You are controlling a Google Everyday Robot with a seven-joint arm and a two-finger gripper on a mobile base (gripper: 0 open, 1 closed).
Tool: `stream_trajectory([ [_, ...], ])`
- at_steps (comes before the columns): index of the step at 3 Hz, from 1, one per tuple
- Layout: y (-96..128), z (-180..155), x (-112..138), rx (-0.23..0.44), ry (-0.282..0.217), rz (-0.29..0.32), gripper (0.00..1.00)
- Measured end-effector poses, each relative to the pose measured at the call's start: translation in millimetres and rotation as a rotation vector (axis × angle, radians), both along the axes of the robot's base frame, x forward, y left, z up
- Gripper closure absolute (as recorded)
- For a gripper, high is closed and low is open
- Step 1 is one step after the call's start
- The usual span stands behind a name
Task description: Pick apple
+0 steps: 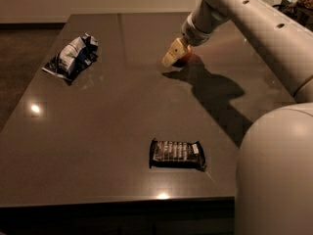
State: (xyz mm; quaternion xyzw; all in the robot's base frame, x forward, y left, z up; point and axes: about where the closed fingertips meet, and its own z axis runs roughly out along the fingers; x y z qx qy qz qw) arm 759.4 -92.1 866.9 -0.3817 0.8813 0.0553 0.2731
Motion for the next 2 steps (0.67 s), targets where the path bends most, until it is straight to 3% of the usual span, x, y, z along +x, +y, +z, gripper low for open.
stream_trajectory([
  [2,5.8,4.6,3.1,0.017,0.011,0.015,0.62],
])
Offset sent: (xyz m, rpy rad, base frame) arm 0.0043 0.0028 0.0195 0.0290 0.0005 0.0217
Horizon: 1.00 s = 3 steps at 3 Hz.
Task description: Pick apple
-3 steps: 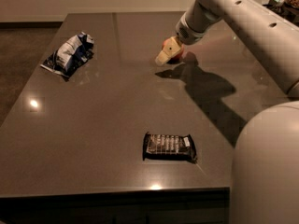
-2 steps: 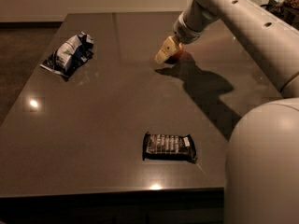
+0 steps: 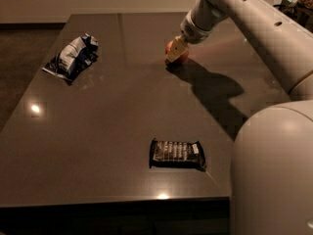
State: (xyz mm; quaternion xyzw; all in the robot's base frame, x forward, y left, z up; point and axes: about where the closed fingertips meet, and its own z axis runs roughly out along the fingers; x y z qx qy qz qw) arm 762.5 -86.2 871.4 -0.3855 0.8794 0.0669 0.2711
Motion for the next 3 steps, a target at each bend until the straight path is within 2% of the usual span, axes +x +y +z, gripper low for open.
stream_trajectory([
  [1,6,19,-8,0.013,-0.006,0.049,0.85],
  [2,17,52,-26,0.014,-0.023,0.142,1.0],
  [3,27,81,-45,0.009,-0.043,0.231,1.0],
])
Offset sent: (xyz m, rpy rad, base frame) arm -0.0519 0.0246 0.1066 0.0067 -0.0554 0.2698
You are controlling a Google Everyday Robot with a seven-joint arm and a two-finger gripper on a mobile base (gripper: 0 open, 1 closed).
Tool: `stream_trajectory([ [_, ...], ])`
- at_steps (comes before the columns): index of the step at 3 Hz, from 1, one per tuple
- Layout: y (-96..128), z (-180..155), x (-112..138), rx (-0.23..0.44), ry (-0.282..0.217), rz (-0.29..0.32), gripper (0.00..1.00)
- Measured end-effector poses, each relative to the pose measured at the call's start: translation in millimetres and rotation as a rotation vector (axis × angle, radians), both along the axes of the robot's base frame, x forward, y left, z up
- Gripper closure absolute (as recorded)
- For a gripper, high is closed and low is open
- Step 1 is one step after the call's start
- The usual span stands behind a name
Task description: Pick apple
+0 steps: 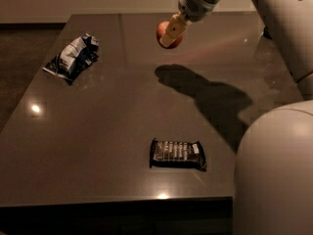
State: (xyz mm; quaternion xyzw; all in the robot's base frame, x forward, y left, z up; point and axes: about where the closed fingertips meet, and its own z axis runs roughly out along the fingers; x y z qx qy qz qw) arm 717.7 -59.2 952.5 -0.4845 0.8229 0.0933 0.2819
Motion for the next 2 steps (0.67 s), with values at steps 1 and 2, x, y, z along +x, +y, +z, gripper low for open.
stream_trajectory([
  [1,8.7,21.0,-15.6,-0.004,-0.017,0.075,1.0],
  [2,10.0,23.5,-18.0,-0.006,-0.018,0.089,1.0],
])
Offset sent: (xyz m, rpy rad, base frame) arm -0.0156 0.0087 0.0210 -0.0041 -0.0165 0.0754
